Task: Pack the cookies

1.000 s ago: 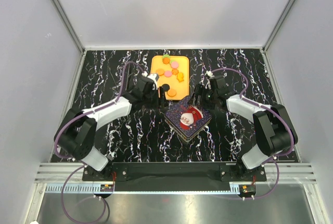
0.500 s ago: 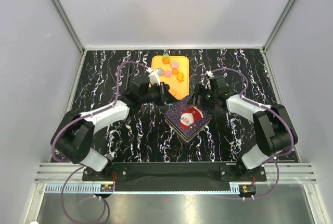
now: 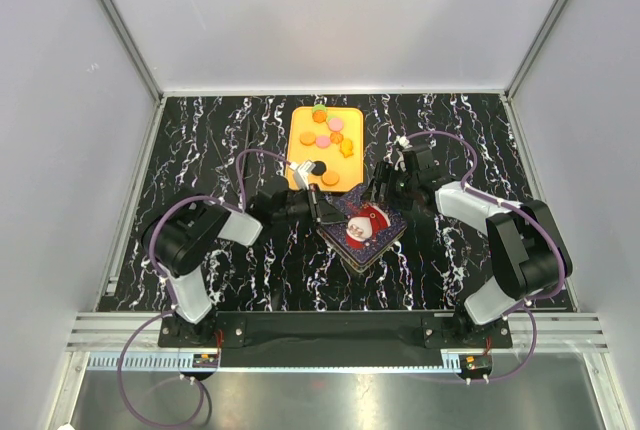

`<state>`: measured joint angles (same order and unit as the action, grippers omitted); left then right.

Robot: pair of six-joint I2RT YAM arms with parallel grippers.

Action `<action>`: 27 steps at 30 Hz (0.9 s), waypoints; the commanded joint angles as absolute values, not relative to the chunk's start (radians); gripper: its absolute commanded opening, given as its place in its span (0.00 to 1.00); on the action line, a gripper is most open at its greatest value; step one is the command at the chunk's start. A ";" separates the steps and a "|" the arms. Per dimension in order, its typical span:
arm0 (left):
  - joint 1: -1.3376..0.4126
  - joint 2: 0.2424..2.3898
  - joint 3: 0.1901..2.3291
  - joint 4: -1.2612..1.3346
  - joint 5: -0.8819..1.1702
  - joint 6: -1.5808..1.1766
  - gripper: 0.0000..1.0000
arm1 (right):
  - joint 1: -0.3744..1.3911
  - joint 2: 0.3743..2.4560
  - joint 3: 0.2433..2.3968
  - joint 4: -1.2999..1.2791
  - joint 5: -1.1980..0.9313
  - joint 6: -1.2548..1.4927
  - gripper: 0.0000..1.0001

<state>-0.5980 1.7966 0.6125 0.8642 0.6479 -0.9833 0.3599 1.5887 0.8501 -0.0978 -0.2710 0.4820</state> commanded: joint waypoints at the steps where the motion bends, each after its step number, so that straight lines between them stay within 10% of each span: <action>1: -0.600 1.827 0.571 0.780 0.609 -0.936 0.00 | 0.368 1.612 0.821 -0.167 -0.215 0.465 0.81; 12: -0.601 1.592 0.802 0.502 0.678 -0.817 0.00 | 0.368 1.611 0.819 -0.166 -0.212 0.471 0.80; 27: -0.551 1.887 0.585 1.080 0.753 -1.041 0.00 | 0.370 1.618 0.819 -0.158 -0.221 0.472 0.80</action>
